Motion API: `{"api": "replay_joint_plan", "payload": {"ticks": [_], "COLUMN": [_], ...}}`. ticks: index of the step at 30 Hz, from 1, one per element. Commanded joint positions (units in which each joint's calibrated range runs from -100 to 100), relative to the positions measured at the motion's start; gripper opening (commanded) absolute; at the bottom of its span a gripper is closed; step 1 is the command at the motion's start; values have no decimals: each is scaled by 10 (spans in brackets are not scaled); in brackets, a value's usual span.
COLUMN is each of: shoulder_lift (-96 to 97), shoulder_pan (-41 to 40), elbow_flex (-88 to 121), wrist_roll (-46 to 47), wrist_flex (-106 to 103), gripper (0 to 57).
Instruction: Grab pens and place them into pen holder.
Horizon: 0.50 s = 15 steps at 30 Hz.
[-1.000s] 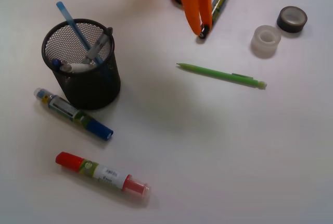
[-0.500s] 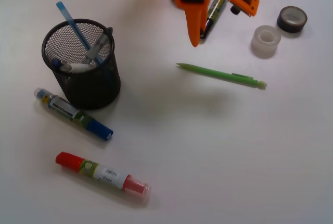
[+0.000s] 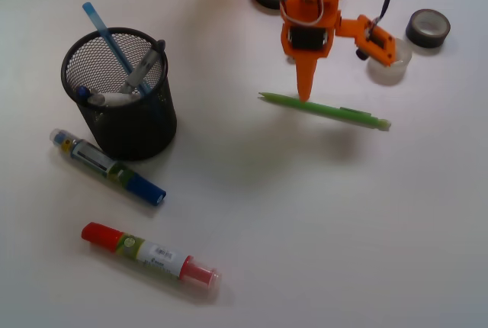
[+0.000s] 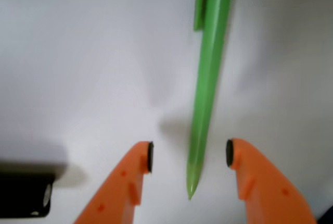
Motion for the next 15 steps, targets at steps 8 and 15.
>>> {"api": "replay_joint_plan", "payload": {"ticks": [8, 15], "shoulder_lift": [130, 133], "shoulder_pan": [-3, 11], "elbow_flex": [-118, -123], "wrist_roll": [8, 19], "wrist_flex": [17, 36], "gripper": [127, 4]}}
